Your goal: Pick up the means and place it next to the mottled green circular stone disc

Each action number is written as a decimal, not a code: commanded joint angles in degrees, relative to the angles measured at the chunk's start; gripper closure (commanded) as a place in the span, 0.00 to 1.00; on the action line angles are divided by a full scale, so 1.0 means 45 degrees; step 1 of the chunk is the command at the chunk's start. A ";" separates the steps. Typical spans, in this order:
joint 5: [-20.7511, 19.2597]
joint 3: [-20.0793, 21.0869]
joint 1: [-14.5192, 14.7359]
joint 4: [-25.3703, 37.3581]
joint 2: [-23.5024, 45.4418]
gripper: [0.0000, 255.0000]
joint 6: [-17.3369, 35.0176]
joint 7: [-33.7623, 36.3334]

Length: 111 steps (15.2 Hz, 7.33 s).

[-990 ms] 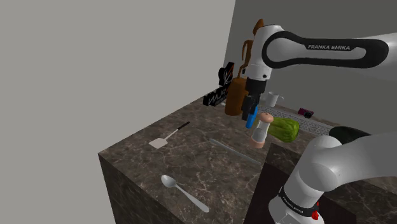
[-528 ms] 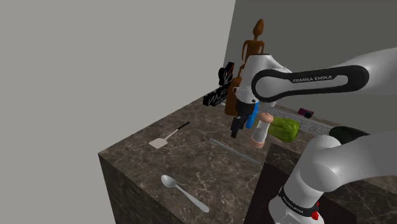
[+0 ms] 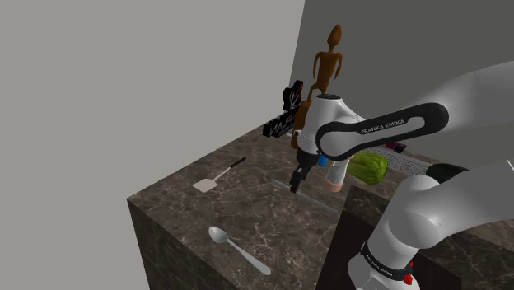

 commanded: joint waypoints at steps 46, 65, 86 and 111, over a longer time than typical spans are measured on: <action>-0.0211 -0.0216 -0.0086 0.2889 -0.1501 1.00 -0.4370 0.0020; -0.3683 -0.4703 -0.2700 0.2415 -0.4223 1.00 -0.6504 -0.4630; -0.6230 -1.0811 -0.5077 0.6672 -0.0120 1.00 -0.5516 -1.2228; -0.6915 -1.3615 -0.4483 0.4257 0.1883 1.00 -0.0873 -1.2843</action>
